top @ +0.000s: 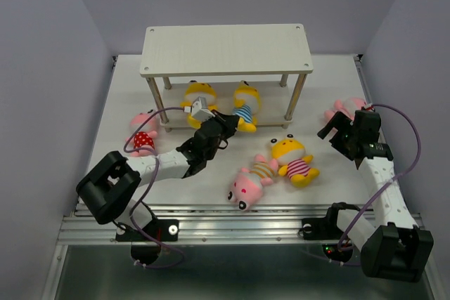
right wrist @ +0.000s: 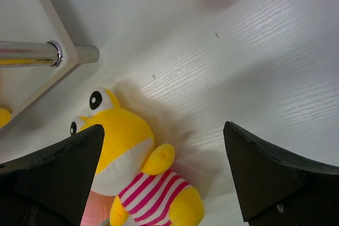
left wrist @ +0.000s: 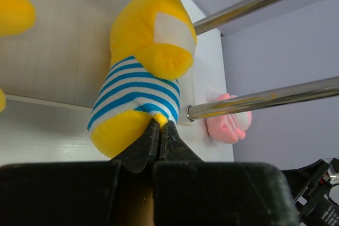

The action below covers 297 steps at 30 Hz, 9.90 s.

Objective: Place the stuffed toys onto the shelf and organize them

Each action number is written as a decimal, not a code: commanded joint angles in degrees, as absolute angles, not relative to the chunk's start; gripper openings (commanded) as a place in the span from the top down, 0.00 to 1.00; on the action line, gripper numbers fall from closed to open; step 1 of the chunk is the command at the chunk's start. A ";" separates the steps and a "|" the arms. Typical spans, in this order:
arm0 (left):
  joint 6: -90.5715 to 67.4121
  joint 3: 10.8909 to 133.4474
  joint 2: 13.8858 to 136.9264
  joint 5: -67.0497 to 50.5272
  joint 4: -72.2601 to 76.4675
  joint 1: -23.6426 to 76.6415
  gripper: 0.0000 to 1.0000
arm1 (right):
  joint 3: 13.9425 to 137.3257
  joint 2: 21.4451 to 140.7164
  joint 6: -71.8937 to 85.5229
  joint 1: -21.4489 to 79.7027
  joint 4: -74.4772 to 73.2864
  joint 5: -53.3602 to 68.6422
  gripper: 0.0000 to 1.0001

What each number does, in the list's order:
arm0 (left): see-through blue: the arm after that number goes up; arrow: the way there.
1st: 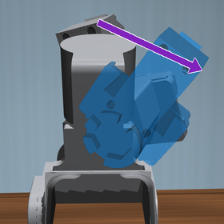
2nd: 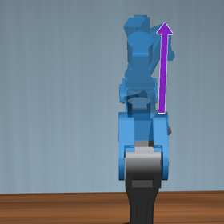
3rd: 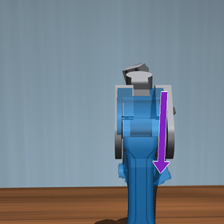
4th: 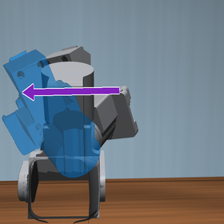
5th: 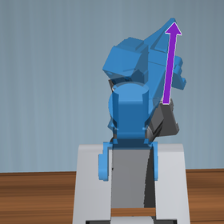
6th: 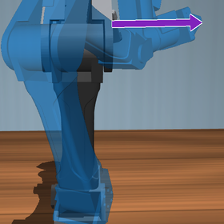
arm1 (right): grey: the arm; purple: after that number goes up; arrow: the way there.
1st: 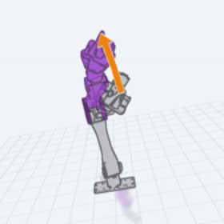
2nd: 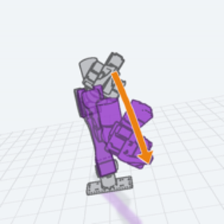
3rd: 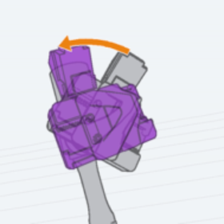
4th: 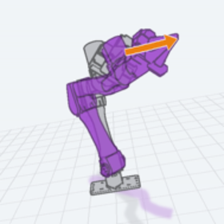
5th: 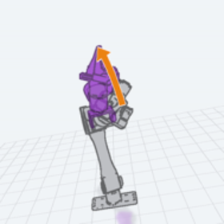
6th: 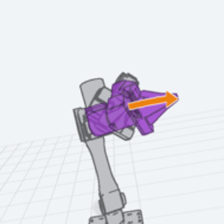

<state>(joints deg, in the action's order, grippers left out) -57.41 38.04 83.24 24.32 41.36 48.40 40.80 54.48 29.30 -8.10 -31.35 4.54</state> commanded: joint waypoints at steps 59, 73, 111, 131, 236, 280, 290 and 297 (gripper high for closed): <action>-63.81 44.03 85.78 36.13 30.68 48.08 0.33 | 41.40 51.59 26.54 -7.56 -27.42 4.92 0.00; -63.11 40.34 74.45 35.59 23.47 50.71 0.01 | 45.79 49.13 27.07 -5.46 -40.33 1.76 0.00; -61.43 28.83 42.80 38.32 -5.71 61.08 0.01 | 39.82 58.71 28.56 1.57 -50.10 10.81 0.18; -63.01 27.42 37.36 41.04 -10.54 61.08 0.01 | 43.50 56.52 30.68 5.10 -49.13 12.31 0.99; -69.70 21.97 16.70 45.26 -18.99 61.08 0.01 | 31.91 72.77 54.66 24.87 21.89 -14.41 0.99; -68.91 23.12 18.37 46.05 -19.07 61.08 0.01 | 44.65 63.35 37.45 24.87 4.12 6.50 0.00; -70.05 22.85 18.28 45.88 -20.04 61.08 0.01 | 45.44 70.13 33.66 25.40 7.30 -2.45 0.00; -70.58 22.85 18.72 45.88 -20.30 61.08 0.01 | 43.16 69.00 34.28 25.40 7.65 -7.38 0.00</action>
